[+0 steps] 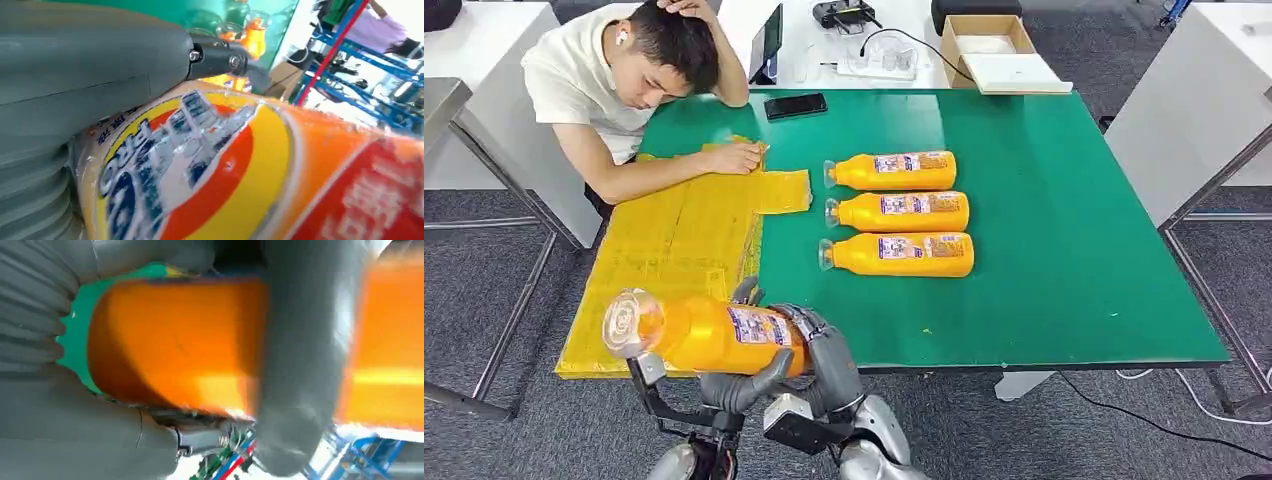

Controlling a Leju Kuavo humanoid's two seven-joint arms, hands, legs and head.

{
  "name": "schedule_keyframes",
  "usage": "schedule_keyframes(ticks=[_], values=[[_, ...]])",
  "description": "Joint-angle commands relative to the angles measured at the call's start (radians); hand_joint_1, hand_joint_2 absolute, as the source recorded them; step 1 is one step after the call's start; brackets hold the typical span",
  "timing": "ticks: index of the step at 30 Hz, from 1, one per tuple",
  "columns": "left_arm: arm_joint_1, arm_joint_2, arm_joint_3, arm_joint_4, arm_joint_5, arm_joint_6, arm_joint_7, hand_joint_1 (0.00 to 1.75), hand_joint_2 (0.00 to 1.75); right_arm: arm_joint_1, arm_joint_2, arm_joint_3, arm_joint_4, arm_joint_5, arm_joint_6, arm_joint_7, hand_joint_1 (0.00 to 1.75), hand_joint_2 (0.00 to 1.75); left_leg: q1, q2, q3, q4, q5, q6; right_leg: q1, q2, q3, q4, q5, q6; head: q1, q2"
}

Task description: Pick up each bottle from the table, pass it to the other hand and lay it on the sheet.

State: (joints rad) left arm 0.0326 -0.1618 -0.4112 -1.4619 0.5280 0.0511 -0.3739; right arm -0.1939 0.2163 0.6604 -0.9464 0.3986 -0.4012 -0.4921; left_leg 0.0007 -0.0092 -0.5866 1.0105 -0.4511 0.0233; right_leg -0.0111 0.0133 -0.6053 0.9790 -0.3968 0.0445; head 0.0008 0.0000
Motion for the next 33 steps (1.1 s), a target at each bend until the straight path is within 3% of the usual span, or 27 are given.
schedule_keyframes(ticks=[1,3,4,12,18,23,26,33], values=[[-0.009,-0.032,0.103,-0.087,0.078,-0.064,-0.027,1.75,1.75,0.026,-0.052,0.106,0.026,-0.012,0.088,0.013,0.00,1.75,0.001,-0.002,0.003,-0.001,-0.001,-0.001,0.001,-0.003,0.004,-0.001,-0.001,-0.001,-0.001,0.000],[-0.007,-0.042,0.128,-0.092,0.086,-0.071,-0.030,1.75,1.75,0.033,-0.062,0.113,0.016,-0.013,0.117,0.030,0.00,1.75,0.001,-0.002,0.002,0.000,-0.001,-0.001,0.001,-0.003,0.003,-0.001,-0.001,-0.001,0.000,0.000],[-0.007,-0.039,0.132,-0.092,0.088,-0.075,-0.029,1.75,1.75,0.036,-0.064,0.112,0.014,-0.014,0.118,0.029,0.00,0.00,0.001,-0.002,0.004,-0.001,-0.001,-0.001,0.001,-0.004,0.005,-0.001,-0.002,-0.001,-0.001,0.000],[-0.004,-0.045,0.143,-0.085,0.079,-0.073,-0.034,1.75,1.75,0.045,-0.071,0.109,0.001,-0.013,0.133,0.035,0.00,0.00,0.001,-0.001,0.002,0.000,-0.001,-0.001,0.001,-0.003,0.003,-0.001,-0.002,-0.001,0.000,0.000],[0.021,-0.029,0.194,-0.090,-0.033,-0.072,-0.079,1.75,1.75,0.141,-0.117,0.007,-0.113,-0.057,0.109,0.022,0.00,0.00,0.001,-0.003,0.003,-0.001,-0.001,-0.001,0.001,-0.005,0.004,-0.001,-0.002,-0.001,0.000,0.000],[0.007,0.014,0.245,-0.022,-0.197,0.051,-0.097,1.75,1.75,0.209,-0.177,-0.155,-0.232,-0.120,0.021,0.003,0.00,0.00,0.000,-0.002,0.001,-0.001,0.000,-0.001,0.000,-0.003,0.002,-0.001,-0.001,-0.001,0.000,0.000],[-0.037,0.020,0.300,0.080,-0.502,0.437,-0.155,1.75,1.75,0.263,-0.155,-0.353,-0.328,-0.145,-0.125,-0.018,0.00,0.00,-0.001,-0.003,0.001,-0.002,0.000,-0.001,0.000,-0.005,0.003,-0.001,-0.001,-0.001,0.000,0.000],[-0.038,0.017,0.311,0.079,-0.508,0.446,-0.160,1.75,1.75,0.269,-0.139,-0.390,-0.350,-0.127,-0.095,-0.015,0.00,0.00,-0.001,-0.001,0.001,-0.001,-0.001,-0.001,0.000,-0.003,0.002,-0.001,-0.001,-0.001,0.000,0.000]])
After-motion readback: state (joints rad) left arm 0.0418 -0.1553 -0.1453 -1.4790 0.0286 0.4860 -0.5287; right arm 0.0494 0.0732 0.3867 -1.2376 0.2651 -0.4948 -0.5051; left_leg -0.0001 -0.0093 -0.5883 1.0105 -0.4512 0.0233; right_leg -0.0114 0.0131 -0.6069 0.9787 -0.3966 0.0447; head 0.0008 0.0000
